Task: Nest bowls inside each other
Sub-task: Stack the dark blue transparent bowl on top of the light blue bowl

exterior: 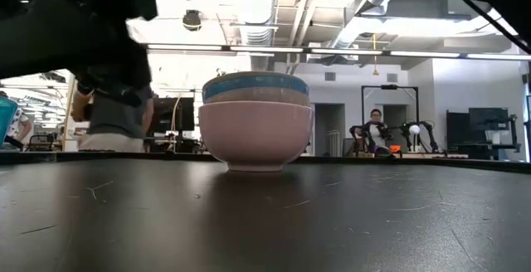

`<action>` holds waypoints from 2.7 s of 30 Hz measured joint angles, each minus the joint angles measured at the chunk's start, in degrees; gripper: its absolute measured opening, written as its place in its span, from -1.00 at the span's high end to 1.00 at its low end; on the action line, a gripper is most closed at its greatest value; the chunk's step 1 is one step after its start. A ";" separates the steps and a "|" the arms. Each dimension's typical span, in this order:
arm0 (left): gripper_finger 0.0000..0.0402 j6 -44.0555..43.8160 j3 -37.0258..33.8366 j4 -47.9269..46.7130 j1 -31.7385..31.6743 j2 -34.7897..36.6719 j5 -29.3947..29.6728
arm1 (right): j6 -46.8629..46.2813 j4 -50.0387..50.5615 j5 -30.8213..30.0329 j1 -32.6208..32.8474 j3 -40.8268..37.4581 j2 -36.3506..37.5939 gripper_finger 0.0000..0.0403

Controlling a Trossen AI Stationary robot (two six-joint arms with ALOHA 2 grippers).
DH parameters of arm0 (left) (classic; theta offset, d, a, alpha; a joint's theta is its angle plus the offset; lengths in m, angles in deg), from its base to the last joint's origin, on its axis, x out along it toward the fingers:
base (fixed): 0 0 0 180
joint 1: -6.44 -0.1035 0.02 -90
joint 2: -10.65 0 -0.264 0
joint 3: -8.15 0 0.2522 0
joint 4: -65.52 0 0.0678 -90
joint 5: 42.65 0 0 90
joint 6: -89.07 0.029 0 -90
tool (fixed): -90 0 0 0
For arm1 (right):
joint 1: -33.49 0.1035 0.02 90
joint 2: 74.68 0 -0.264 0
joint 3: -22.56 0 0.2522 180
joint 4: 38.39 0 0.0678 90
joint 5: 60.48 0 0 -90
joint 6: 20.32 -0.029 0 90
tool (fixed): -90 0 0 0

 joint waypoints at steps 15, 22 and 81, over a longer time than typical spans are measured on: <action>0.53 -2.34 -0.02 1.06 6.63 0.02 -4.51 | -0.03 -1.01 -10.90 0.95 -0.21 -0.67 0.24; 0.53 -2.32 -0.02 2.02 8.97 0.02 -0.71 | 0.15 1.03 -13.24 0.96 -0.01 -0.67 0.24; 0.53 2.40 -0.02 5.45 17.13 0.01 -5.62 | -0.34 5.85 -10.58 1.29 1.22 -0.42 0.94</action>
